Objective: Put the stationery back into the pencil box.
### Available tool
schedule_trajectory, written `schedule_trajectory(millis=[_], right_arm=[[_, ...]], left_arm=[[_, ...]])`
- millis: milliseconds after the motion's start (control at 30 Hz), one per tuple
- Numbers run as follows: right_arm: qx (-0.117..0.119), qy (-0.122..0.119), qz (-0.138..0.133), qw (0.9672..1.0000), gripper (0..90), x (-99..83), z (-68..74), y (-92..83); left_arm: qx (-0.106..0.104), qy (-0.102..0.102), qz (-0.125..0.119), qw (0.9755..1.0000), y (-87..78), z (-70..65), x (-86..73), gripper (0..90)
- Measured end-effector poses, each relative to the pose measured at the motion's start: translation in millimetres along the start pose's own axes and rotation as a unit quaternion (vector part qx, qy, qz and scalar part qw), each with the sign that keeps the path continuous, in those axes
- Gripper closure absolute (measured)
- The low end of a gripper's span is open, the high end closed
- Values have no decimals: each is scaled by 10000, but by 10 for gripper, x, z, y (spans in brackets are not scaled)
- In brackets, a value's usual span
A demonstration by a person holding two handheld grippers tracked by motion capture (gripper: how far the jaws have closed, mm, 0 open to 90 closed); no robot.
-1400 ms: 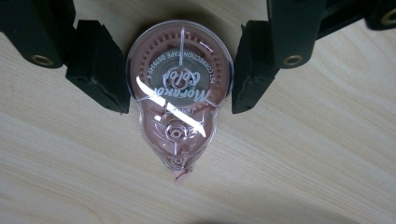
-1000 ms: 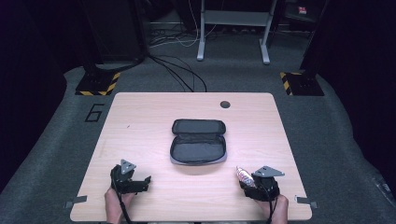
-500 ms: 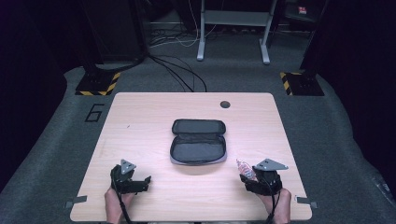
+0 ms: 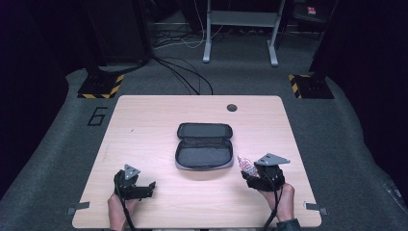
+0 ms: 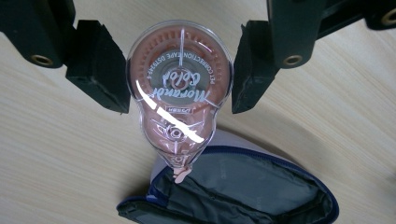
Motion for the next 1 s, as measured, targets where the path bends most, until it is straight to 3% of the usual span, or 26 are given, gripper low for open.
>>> schedule_trajectory(millis=[500, 900, 933, 1000], right_arm=[[114, -391, 79, 9991, 392, 444, 104, 146], [164, -538, 148, 9983, 391, 755, 198, 332], [209, -705, 194, 9971, 391, 777, 189, 346], [191, -628, 167, 9977, 391, 800, 207, 367]], left_arm=[[-2, 1, -2, 10000, 0, 0, 0, 21], [-3, 5, 1, 10000, -1, 1, 0, 21], [-3, 2, -2, 10000, 0, 0, 0, 21], [-2, 3, -3, 10000, 0, 0, 0, 22]])
Point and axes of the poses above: each handheld gripper's, and its own axes: y roughly forward along the jaws, x roughly out of its top, z roughly to its left, the point moved 4 cm from there along y, roughly forward along the jaws, and after that the axes turned 7 degrees about z, right-handed, at the moved point
